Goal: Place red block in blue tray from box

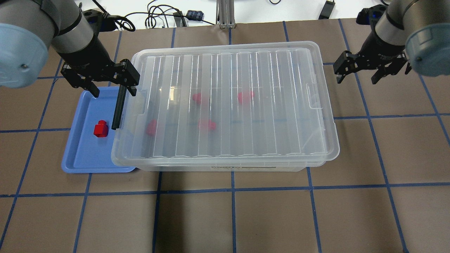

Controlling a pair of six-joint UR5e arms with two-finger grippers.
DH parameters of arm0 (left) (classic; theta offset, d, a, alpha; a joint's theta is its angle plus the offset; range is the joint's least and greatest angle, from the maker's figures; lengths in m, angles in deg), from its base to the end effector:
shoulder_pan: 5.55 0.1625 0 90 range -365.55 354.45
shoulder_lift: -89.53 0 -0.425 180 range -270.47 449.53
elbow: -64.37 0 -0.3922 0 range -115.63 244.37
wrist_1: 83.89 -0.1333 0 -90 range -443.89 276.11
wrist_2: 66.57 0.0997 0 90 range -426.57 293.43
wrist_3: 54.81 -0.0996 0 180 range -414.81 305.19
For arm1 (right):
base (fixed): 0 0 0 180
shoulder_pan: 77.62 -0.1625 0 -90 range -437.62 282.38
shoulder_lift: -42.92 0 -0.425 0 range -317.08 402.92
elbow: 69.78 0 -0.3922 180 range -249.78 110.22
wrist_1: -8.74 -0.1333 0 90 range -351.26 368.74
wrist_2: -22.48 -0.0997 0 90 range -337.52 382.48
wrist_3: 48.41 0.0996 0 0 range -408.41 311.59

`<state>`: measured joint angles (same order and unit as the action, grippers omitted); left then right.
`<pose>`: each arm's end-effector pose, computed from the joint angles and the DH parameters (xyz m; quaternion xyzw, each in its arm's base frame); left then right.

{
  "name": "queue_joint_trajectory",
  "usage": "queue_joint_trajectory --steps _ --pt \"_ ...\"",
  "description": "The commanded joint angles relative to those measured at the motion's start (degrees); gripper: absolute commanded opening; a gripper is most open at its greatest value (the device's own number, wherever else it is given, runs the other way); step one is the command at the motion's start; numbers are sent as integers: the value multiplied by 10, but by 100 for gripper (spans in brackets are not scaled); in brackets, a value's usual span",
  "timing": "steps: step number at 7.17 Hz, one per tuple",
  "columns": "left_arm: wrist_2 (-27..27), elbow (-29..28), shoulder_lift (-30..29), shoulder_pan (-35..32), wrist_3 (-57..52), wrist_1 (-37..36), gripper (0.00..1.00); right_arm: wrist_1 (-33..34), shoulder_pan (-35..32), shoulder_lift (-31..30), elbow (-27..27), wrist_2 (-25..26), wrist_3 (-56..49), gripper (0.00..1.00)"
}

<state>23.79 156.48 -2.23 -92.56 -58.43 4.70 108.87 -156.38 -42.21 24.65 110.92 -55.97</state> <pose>-0.1064 -0.5059 0.4570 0.0056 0.9997 0.0216 0.0019 0.0312 -0.5407 0.4245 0.0320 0.9994 -0.0094 0.0122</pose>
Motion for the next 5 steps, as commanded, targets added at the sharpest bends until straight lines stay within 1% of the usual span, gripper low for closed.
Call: queue_joint_trajectory --steps 1,2,3,4,5 --pt "0 0 1 0 -1 0 100 -123 -3 -41 -66 1 9 100" --pt "0 -1 1 0 0 -1 100 -142 -7 -50 -74 -5 34 100" --pt "-1 -1 1 0 0 -1 100 -147 -32 -53 -75 -9 71 100" --pt "-1 -1 1 0 0 -1 100 -138 -96 -52 -76 -3 142 100" --pt "0 -1 1 0 0 -1 100 -114 -138 -46 -78 -1 185 100"
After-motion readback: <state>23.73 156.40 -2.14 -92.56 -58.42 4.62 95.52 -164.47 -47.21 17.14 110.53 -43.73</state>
